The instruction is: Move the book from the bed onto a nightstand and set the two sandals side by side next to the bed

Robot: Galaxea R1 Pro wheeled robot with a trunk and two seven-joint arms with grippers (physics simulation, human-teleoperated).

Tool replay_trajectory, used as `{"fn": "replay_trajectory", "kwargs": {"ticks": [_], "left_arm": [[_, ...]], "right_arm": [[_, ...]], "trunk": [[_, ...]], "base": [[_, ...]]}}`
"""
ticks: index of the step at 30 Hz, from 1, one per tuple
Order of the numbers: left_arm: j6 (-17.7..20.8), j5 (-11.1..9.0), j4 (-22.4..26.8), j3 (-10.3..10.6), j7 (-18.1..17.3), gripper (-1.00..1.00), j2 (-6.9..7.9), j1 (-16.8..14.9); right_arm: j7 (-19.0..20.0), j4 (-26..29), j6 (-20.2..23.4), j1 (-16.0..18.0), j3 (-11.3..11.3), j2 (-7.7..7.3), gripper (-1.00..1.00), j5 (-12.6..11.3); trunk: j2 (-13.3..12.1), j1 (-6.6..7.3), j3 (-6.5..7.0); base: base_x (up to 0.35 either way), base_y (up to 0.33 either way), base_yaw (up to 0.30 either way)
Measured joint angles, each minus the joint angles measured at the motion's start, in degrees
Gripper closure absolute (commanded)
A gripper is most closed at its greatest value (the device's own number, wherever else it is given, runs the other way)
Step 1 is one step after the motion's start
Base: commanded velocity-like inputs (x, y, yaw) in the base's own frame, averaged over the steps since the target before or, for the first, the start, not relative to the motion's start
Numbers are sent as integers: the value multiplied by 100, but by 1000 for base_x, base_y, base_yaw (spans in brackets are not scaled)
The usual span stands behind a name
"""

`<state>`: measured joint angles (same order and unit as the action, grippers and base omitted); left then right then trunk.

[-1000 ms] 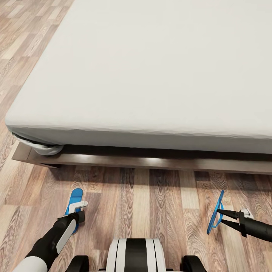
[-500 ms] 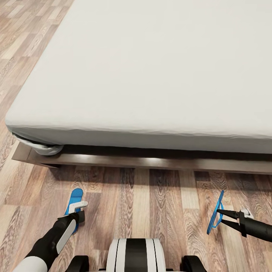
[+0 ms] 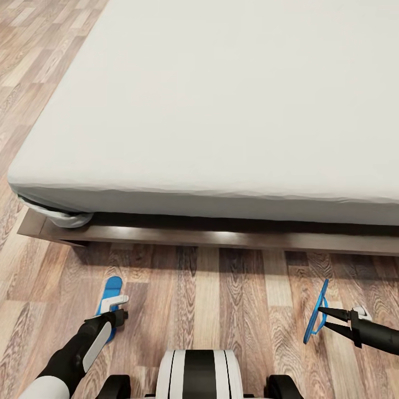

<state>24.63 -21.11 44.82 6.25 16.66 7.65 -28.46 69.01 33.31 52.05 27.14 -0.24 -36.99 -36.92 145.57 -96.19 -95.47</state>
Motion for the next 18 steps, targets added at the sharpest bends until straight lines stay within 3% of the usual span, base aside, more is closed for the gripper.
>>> {"fn": "replay_trajectory", "kwargs": {"ticks": [18], "left_arm": [[0, 0, 0, 0, 1, -100, 5, 0]], "right_arm": [[1, 0, 1, 0, 0, 0, 100, -2]], "trunk": [[0, 0, 0]], "base": [[0, 0, 0]]}}
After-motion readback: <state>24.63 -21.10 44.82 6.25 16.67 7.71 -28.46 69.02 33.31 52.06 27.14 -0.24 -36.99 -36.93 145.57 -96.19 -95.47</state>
